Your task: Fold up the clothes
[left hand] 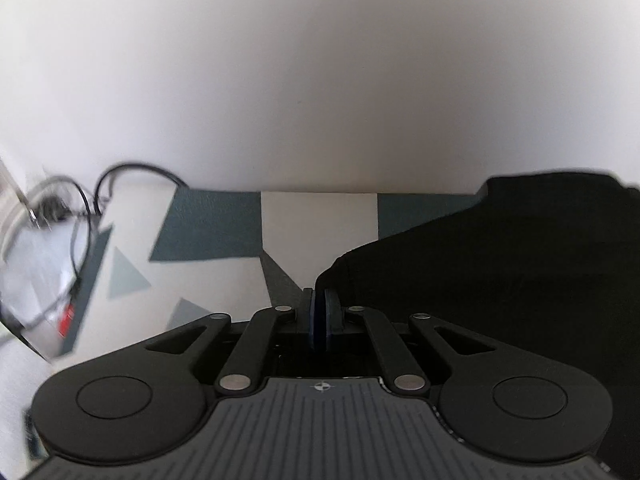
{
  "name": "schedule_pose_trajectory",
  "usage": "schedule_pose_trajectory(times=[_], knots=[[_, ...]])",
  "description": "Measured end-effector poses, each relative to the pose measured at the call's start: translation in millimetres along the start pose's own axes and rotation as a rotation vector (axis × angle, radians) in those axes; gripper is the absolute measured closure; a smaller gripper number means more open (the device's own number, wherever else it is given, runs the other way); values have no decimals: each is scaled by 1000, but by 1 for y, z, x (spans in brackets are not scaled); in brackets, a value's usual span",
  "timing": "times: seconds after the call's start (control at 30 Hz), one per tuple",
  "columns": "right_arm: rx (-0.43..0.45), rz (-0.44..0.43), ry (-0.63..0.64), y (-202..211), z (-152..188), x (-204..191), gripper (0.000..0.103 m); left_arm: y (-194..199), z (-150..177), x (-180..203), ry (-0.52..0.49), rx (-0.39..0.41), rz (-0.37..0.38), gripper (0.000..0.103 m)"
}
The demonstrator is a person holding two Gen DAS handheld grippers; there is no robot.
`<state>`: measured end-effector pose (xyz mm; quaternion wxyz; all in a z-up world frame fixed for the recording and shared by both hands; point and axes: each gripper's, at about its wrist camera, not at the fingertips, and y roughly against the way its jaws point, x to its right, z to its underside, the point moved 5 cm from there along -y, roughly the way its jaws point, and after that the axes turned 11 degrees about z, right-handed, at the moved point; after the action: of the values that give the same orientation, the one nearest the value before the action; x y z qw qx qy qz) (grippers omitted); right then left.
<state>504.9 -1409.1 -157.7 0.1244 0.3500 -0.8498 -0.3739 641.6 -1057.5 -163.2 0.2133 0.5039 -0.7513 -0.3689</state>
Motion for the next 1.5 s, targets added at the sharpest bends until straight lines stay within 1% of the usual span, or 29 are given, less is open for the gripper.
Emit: schedule_pose_trajectory(times=[0.03, 0.07, 0.1, 0.13, 0.17, 0.2, 0.23, 0.27, 0.3, 0.37, 0.47, 0.6, 0.67, 0.73, 0.77, 0.8, 0.87, 0.9, 0.93, 0.97, 1.0, 1.03, 1.1, 1.2, 1.3, 1.43, 1.5], knots=[[6, -9, 17, 1, 1, -2, 83, 3, -2, -2, -1, -5, -5, 69], [1, -20, 27, 2, 0, -3, 70, 11, -3, -7, 16, 7, -8, 51], [-13, -44, 5, 7, -1, -2, 64, 24, -3, -12, 44, 49, -13, 46], [-29, -77, -37, 14, -2, 1, 56, 40, -4, -17, 68, 95, -13, 43], [-32, -138, -97, 26, -2, 7, 53, 56, -3, -22, 86, 133, -6, 38], [-27, -227, -173, 42, 1, 14, 50, 70, -1, -26, 92, 149, 18, 36], [-28, -288, -225, 58, 5, 22, 45, 84, 2, -29, 94, 159, 43, 36], [-34, -325, -260, 73, 11, 28, 45, 97, 9, -30, 86, 155, 69, 36], [-42, -341, -274, 88, 19, 34, 45, 109, 19, -30, 77, 145, 92, 36], [-59, -328, -263, 114, 44, 44, 45, 131, 45, -30, 59, 113, 153, 36], [-74, -265, -222, 154, 95, 61, 45, 158, 100, -31, 15, 31, 262, 36], [-103, -142, -174, 202, 166, 87, 45, 189, 174, -22, -46, -51, 366, 36], [-112, -102, -156, 224, 196, 95, 45, 204, 203, -14, -101, -54, 389, 35], [-126, -86, -132, 243, 222, 99, 45, 220, 224, -7, -193, -21, 375, 29], [-134, -81, -119, 252, 234, 100, 45, 227, 234, -4, -221, 3, 369, 23], [-142, -76, -107, 261, 247, 101, 45, 233, 241, -2, -236, 20, 377, 21], [-155, -82, -63, 274, 267, 97, 45, 236, 252, 3, -247, 7, 414, 21], [-152, -84, -35, 279, 274, 93, 45, 235, 255, 5, -250, -6, 424, 22], [-141, -83, -5, 282, 278, 88, 45, 233, 257, 6, -252, -12, 430, 26], [-131, -81, 25, 285, 283, 83, 45, 231, 256, 8, -253, -14, 439, 45], [-121, -80, 56, 288, 288, 78, 45, 229, 256, 9, -253, -21, 440, 85], [-111, -78, 86, 291, 292, 73, 45, 227, 255, 10, -252, -31, 425, 96], [-91, -74, 131, 296, 299, 65, 45, 225, 250, 9, -236, -35, 395, 96], [-66, -67, 141, 295, 299, 62, 44, 236, 239, 5, -203, 1, 378, 96], [-30, -53, 230, 291, 299, 57, 41, 243, 238, -7, -164, -2, 362, 96], [10, -47, 253, 279, 293, 53, 31, 238, 258, -19, -122, -61, 335, 96], [21, -40, 232, 270, 284, 54, 29, 237, 267, -21, -106, -70, 321, 96]])
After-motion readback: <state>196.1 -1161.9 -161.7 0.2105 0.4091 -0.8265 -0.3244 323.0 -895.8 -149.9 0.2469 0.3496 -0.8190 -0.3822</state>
